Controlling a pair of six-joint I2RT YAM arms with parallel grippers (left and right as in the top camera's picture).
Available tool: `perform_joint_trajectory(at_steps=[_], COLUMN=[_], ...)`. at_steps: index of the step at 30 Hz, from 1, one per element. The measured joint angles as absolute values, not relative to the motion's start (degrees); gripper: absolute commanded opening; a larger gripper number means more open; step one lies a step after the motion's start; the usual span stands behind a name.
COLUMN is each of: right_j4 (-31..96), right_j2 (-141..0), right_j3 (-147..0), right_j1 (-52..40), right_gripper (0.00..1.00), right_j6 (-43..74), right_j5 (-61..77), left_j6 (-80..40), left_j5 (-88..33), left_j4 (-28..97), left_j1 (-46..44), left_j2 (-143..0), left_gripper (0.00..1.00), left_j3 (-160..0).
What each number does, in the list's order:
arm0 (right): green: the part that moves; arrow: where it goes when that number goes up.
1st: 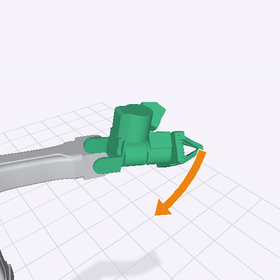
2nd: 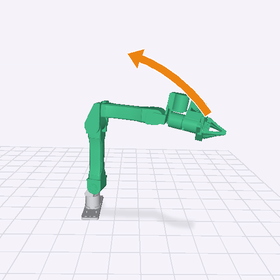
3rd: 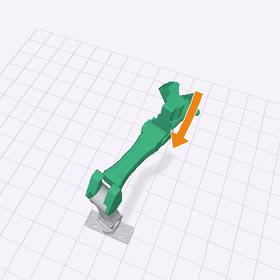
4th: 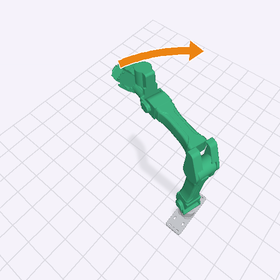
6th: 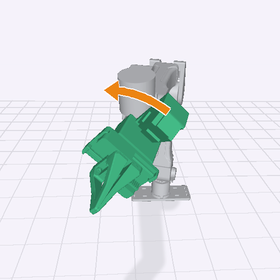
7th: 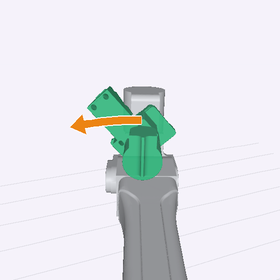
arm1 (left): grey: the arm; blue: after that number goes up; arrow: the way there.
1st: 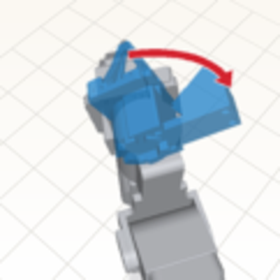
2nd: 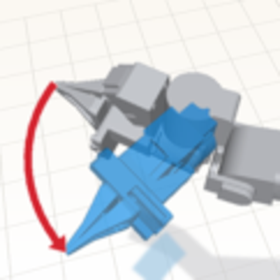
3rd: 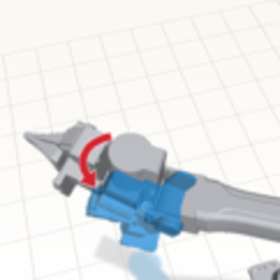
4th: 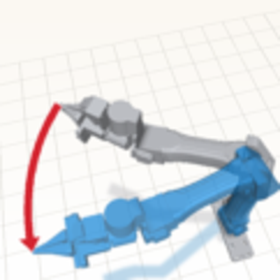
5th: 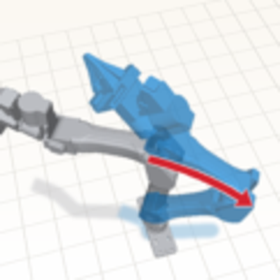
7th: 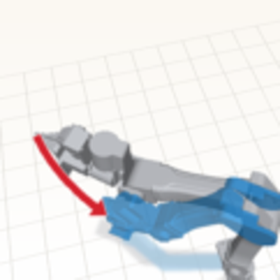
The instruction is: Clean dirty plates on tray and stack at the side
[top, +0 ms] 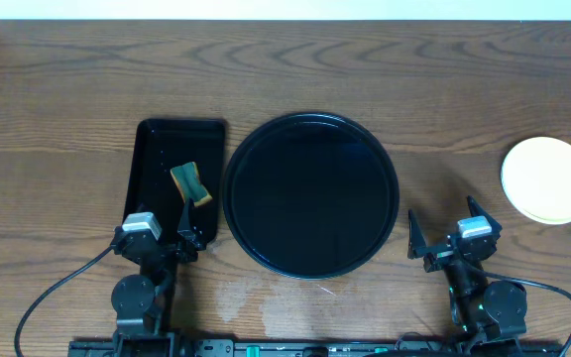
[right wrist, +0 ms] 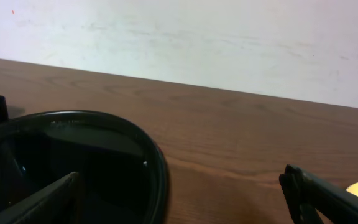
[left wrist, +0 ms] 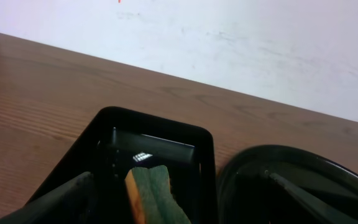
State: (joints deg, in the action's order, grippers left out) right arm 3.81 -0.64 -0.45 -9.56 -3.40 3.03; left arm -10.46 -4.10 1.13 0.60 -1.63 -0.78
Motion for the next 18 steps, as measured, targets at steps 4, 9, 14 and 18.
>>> perform_joint_trajectory(at_steps=[4, 9, 14, 18], right_j4=[3.8, 3.8, 3.8, 3.8], right_j2=[-0.6, -0.6, -0.6, -0.6], right_j3=[-0.4, -0.4, -0.4, -0.4], right_j1=[-9.5, -9.6, -9.6, -9.6], right_gripper=[0.99, 0.99, 0.99, 0.99], right_j6=[-3.4, -3.4, -3.4, -3.4], right_j5=[3.0, 3.0, 3.0, 3.0], left_j6=[-10.5, -10.5, -10.5, -10.5], left_j5=[-4.1, -4.1, -4.1, -4.1], left_j4=[1.1, 1.1, 1.1, 1.1], left_j1=[0.6, 0.6, 0.6, 0.6], left_j2=[-1.6, -1.6, -0.7, -0.7], left_gripper=[0.86, 0.86, 0.86, 0.86], left_j3=[-0.8, -0.8, -0.8, -0.8])
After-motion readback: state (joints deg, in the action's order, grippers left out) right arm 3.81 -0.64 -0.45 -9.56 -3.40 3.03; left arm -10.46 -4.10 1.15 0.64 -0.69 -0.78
